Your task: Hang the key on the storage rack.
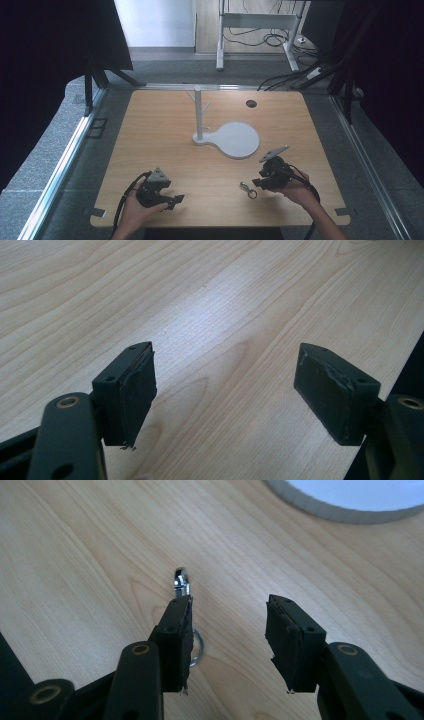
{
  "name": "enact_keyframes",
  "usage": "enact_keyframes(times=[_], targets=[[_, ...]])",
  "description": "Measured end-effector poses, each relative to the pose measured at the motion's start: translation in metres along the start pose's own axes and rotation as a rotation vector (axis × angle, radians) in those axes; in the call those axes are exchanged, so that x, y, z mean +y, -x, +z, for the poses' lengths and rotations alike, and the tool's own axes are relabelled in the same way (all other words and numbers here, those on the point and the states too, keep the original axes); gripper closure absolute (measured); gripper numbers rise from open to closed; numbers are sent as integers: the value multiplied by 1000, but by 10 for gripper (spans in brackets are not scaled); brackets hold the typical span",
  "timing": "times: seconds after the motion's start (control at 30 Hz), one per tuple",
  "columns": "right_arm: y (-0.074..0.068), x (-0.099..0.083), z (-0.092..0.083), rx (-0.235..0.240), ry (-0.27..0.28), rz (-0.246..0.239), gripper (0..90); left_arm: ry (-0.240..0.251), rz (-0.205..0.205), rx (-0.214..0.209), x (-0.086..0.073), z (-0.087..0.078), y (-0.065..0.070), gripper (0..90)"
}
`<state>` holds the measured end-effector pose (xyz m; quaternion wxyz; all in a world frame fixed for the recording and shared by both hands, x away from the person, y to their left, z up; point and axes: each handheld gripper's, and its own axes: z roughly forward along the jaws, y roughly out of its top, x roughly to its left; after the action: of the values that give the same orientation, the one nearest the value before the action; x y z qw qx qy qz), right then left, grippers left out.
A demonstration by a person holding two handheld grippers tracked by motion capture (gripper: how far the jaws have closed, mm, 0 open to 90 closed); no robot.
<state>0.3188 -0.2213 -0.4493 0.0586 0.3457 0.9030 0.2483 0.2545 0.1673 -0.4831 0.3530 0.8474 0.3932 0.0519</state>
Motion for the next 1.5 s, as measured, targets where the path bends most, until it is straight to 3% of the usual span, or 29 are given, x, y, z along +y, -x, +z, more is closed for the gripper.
enact_keyframes(times=[0.2,0.73,1.5], targets=[[-8,4,8,14,-31,-29,551,-1,-2,-2,0,0,0,254],[-17,9,29,36,-104,-42,578,7,2,-16,1,-3,2,254],[-25,11,43,-5,-172,-86,645,9,4,-18,1,-4,3,254]])
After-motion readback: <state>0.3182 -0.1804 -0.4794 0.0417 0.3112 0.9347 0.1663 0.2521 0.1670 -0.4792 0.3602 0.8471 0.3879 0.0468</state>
